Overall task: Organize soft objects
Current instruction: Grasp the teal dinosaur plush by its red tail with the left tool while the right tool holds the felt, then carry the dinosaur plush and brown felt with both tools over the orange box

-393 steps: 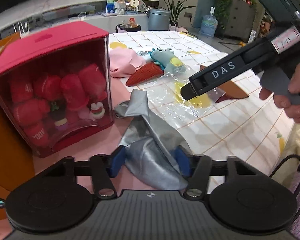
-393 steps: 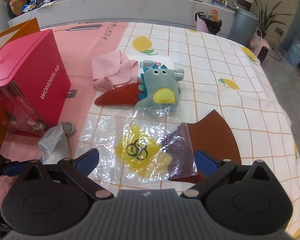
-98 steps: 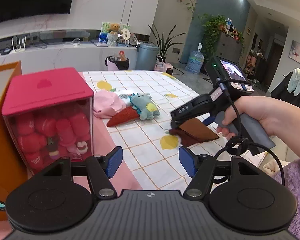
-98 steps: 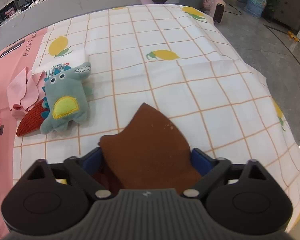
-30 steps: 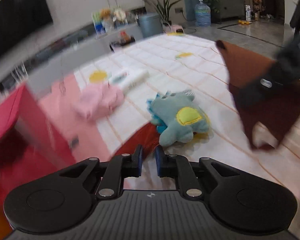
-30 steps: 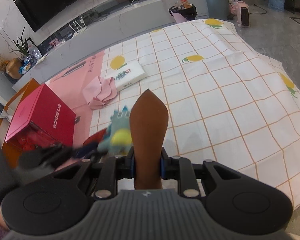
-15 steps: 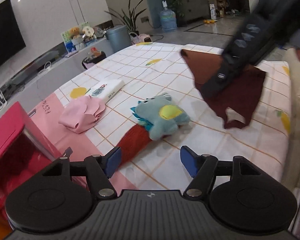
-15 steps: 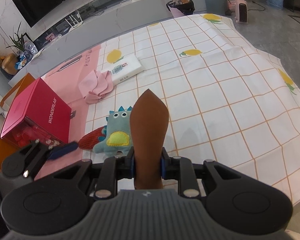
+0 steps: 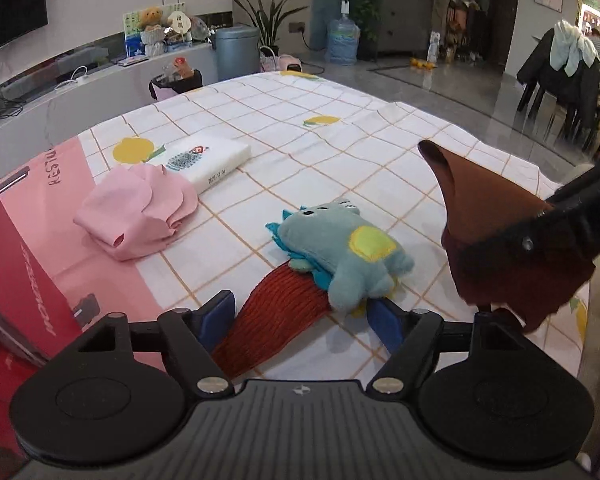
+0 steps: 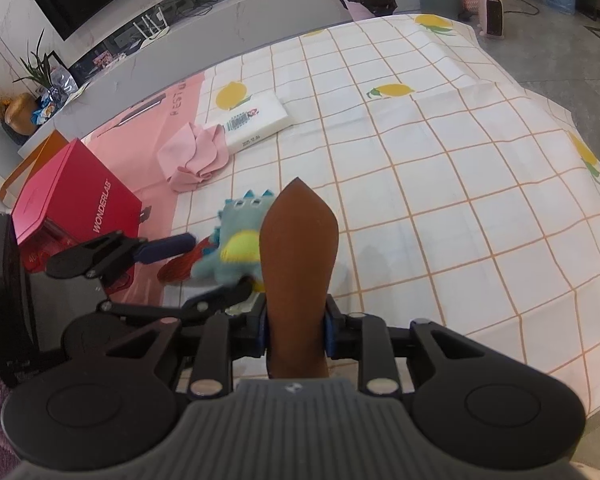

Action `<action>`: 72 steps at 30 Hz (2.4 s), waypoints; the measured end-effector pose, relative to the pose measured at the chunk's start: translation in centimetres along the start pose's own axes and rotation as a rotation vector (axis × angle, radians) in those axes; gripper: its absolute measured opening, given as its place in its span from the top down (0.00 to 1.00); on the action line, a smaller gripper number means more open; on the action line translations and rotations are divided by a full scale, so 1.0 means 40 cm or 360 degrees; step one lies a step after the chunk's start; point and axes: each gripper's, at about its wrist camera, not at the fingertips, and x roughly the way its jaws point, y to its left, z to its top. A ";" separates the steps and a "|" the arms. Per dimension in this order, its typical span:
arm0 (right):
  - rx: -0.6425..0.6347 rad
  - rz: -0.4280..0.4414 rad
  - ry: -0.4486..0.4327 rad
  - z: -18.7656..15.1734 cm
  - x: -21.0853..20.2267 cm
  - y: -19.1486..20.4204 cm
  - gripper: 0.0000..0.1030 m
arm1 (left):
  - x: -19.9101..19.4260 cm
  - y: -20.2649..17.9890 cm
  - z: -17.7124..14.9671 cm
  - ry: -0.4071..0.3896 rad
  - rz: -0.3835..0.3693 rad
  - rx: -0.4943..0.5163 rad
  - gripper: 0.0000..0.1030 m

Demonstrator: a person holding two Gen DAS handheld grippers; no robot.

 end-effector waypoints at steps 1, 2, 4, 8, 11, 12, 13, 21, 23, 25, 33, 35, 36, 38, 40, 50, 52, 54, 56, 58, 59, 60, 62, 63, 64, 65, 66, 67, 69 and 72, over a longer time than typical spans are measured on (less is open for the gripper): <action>0.0002 0.0008 -0.0002 0.000 -0.001 0.000 0.75 | 0.002 0.005 0.001 -0.0019 -0.0011 -0.0028 0.31; 0.0008 0.0014 -0.0004 0.000 -0.002 -0.002 0.75 | 0.004 0.002 0.001 -0.0025 -0.0005 -0.0006 0.47; 0.0023 0.0013 -0.0002 0.001 -0.001 -0.006 0.75 | -0.004 -0.004 -0.001 -0.0038 -0.0008 0.0001 0.69; 0.0020 0.0011 0.0010 -0.001 0.000 -0.003 0.75 | -0.033 -0.006 -0.007 0.0015 -0.0034 -0.0114 0.95; 0.0002 0.0022 0.0009 -0.002 -0.003 0.003 0.75 | -0.064 0.028 -0.027 -0.0005 -0.0146 -0.0420 0.96; -0.0001 0.0022 0.0012 -0.002 -0.001 0.005 0.75 | -0.075 0.041 -0.037 -0.0023 -0.0186 -0.0526 0.97; -0.0004 0.0020 0.0017 -0.002 0.000 0.006 0.75 | -0.082 0.055 -0.048 -0.0027 -0.0217 -0.0626 0.97; -0.0019 0.0064 0.0023 0.000 0.007 0.008 0.79 | -0.106 0.064 -0.055 -0.0040 -0.0198 -0.0757 0.97; -0.0025 0.0096 0.0033 0.002 0.015 0.008 0.80 | -0.109 0.056 -0.047 -0.0027 -0.0198 -0.0759 0.97; -0.0036 0.0093 0.0074 0.006 0.033 0.010 0.84 | -0.108 0.045 -0.039 -0.0012 -0.0181 -0.0747 0.97; -0.0255 -0.0094 0.0096 0.021 0.056 0.068 0.88 | -0.110 0.014 0.002 0.0032 0.0026 -0.0679 0.97; -0.0234 -0.0079 0.0102 0.026 0.064 0.059 0.88 | -0.107 0.010 0.017 0.0050 0.0049 -0.0655 0.97; -0.0177 -0.0068 0.0119 0.030 0.069 0.047 0.88 | -0.102 0.009 0.028 0.0066 0.0058 -0.0625 0.97; -0.0042 -0.0086 0.0140 0.043 0.078 0.022 0.88 | -0.089 0.011 0.045 0.0091 0.0105 -0.0580 0.97; 0.0031 -0.0098 0.0136 0.059 0.084 0.014 0.89 | -0.077 0.021 0.064 0.0128 0.0123 -0.0568 0.97; 0.0539 -0.0177 -0.0112 0.191 0.110 -0.018 0.92 | -0.060 0.073 0.176 0.0141 0.0328 -0.0501 0.97; 0.0544 -0.0245 -0.0099 0.229 0.119 0.021 0.92 | -0.076 0.089 0.208 0.0122 0.0385 -0.0455 0.97; 0.0524 -0.0259 -0.0118 0.266 0.123 0.067 0.92 | -0.100 0.123 0.248 0.0097 0.0436 -0.0439 0.97; 0.0511 -0.0272 -0.0124 0.296 0.134 0.128 0.92 | -0.135 0.167 0.284 0.0044 0.0504 -0.0452 0.97; 0.0542 -0.0175 -0.0135 0.327 0.143 0.189 0.92 | -0.171 0.213 0.312 -0.0003 0.0624 -0.0430 0.97; 0.0526 -0.0122 -0.0154 0.345 0.148 0.227 0.92 | -0.191 0.241 0.322 -0.0016 0.0682 -0.0434 0.97; 0.0491 -0.0099 -0.0171 0.363 0.152 0.272 0.92 | -0.210 0.267 0.326 -0.0025 0.0723 -0.0442 0.97; 0.0400 -0.0082 -0.0201 0.395 0.162 0.365 0.92 | -0.253 0.324 0.327 -0.0047 0.0807 -0.0466 0.97; 0.0347 -0.0072 -0.0225 0.409 0.166 0.417 0.92 | -0.277 0.352 0.321 -0.0060 0.0852 -0.0488 0.97; 0.0286 -0.0052 -0.0253 0.417 0.167 0.468 0.92 | -0.301 0.378 0.314 -0.0065 0.0897 -0.0515 0.97; 0.0213 -0.0023 -0.0276 0.423 0.169 0.522 0.92 | -0.327 0.404 0.304 -0.0066 0.0946 -0.0549 0.97; 0.0140 -0.0002 -0.0296 0.428 0.170 0.577 0.92 | -0.350 0.426 0.293 -0.0062 0.0985 -0.0569 0.97; 0.0067 0.0018 -0.0305 0.428 0.171 0.630 0.92 | -0.370 0.442 0.282 -0.0060 0.1007 -0.0566 0.97; -0.0058 0.0106 -0.0299 0.420 0.176 0.734 0.92 | -0.417 0.470 0.255 -0.0078 0.1039 -0.0544 0.97; -0.0207 0.0181 -0.0274 0.391 0.192 0.859 0.92 | -0.478 0.521 0.211 -0.0078 0.1071 -0.0658 0.97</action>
